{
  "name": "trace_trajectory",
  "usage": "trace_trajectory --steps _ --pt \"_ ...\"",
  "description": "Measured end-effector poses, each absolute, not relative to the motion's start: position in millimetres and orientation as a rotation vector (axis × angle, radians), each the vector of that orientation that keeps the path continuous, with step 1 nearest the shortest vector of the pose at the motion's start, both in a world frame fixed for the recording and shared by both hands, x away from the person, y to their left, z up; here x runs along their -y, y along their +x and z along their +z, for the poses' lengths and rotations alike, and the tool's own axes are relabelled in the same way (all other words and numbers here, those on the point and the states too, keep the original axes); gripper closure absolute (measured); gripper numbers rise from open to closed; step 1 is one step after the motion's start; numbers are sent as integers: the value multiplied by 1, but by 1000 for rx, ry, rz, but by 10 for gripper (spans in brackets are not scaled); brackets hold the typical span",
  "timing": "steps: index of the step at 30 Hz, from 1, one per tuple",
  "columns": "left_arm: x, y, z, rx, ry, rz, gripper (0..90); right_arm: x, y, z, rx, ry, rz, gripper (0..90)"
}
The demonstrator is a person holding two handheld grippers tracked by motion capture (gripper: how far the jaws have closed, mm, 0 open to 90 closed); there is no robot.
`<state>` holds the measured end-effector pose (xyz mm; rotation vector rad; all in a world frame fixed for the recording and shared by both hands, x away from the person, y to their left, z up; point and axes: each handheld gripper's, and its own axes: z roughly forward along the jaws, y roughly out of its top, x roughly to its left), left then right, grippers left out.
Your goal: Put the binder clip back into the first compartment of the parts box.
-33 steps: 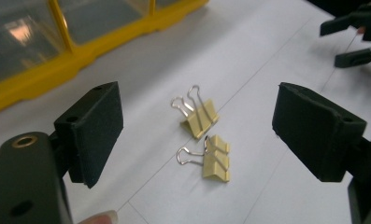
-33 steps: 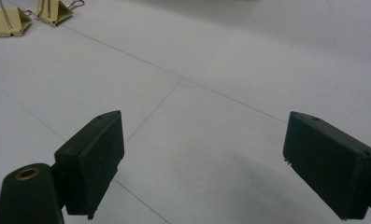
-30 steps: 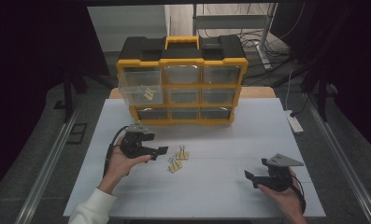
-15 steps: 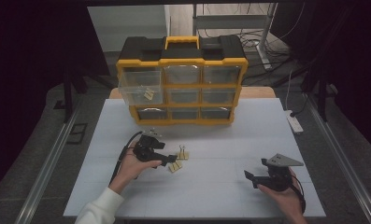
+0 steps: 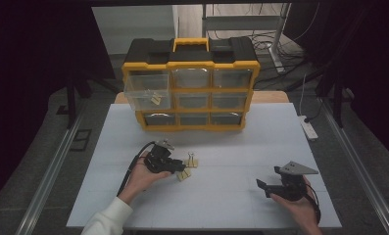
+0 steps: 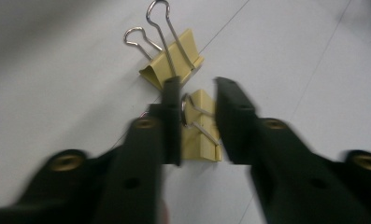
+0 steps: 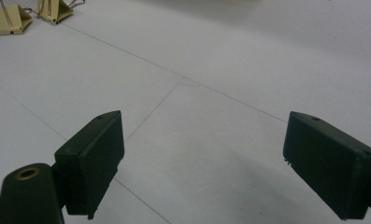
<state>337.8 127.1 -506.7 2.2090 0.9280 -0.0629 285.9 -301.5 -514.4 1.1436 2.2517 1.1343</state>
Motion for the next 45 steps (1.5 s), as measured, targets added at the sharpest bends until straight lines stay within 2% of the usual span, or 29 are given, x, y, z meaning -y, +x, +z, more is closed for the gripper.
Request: trace_trajectory --steps 5,9,27,30,45 --pt "-131 338 -507 -903 2167 -146 882 302 286 -515 -2252 1146 1134 129" --pt "-130 336 -504 -885 2173 -150 891 302 286 -515 -2252 1146 1133 129" --pt "-151 310 -460 -838 1975 -19 892 302 286 -515 -2250 1146 1134 130" --pt "-156 302 -440 -802 1898 29 892 302 286 -515 -2248 1148 1133 130" --pt "-175 288 -408 -799 1761 139 892 303 287 -515 -2246 1148 1131 130"
